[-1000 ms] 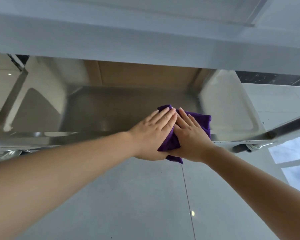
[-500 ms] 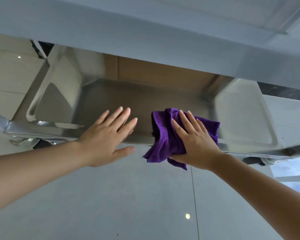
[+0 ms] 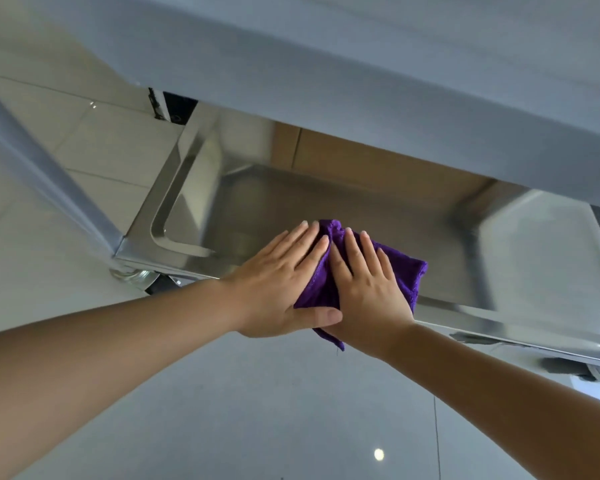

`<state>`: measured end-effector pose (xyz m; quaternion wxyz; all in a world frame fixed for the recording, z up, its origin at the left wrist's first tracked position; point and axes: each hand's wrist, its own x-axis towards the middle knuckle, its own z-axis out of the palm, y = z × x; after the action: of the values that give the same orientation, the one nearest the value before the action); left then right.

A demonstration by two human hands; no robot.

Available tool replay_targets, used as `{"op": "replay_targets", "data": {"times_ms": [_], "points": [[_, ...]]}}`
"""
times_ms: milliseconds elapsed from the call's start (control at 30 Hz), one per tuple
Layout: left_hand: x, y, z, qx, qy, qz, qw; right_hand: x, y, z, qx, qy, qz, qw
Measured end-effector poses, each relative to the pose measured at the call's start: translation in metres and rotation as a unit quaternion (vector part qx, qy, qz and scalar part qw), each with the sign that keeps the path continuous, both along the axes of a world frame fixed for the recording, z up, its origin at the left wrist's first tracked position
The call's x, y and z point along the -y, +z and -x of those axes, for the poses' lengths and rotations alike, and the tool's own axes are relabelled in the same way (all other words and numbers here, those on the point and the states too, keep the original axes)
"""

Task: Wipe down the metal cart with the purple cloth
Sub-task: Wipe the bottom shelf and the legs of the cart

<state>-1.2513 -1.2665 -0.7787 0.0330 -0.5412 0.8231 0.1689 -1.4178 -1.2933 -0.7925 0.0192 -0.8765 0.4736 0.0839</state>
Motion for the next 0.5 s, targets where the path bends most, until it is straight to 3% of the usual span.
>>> {"op": "replay_targets", "data": {"times_ms": [133, 200, 267, 367, 500], "points": [[-0.026, -0.002, -0.052, 0.031, 0.022, 0.125, 0.991, 0.0, 0.003, -0.002, -0.011, -0.004, 0.002, 1.0], [-0.045, -0.01, -0.081, 0.069, 0.063, 0.138, 0.986, -0.002, 0.009, -0.01, -0.023, 0.006, -0.005, 1.0], [-0.06, -0.015, -0.097, 0.055, 0.117, 0.094, 0.987, -0.002, 0.013, -0.023, -0.027, 0.024, -0.031, 0.999], [-0.071, -0.019, -0.093, -0.037, 0.197, 0.04, 0.979, -0.005, 0.014, -0.053, -0.009, 0.032, -0.053, 0.998], [-0.07, -0.022, -0.094, -0.08, 0.193, 0.031, 0.977, -0.007, 0.009, -0.096, 0.007, 0.04, -0.055, 0.998]]}}
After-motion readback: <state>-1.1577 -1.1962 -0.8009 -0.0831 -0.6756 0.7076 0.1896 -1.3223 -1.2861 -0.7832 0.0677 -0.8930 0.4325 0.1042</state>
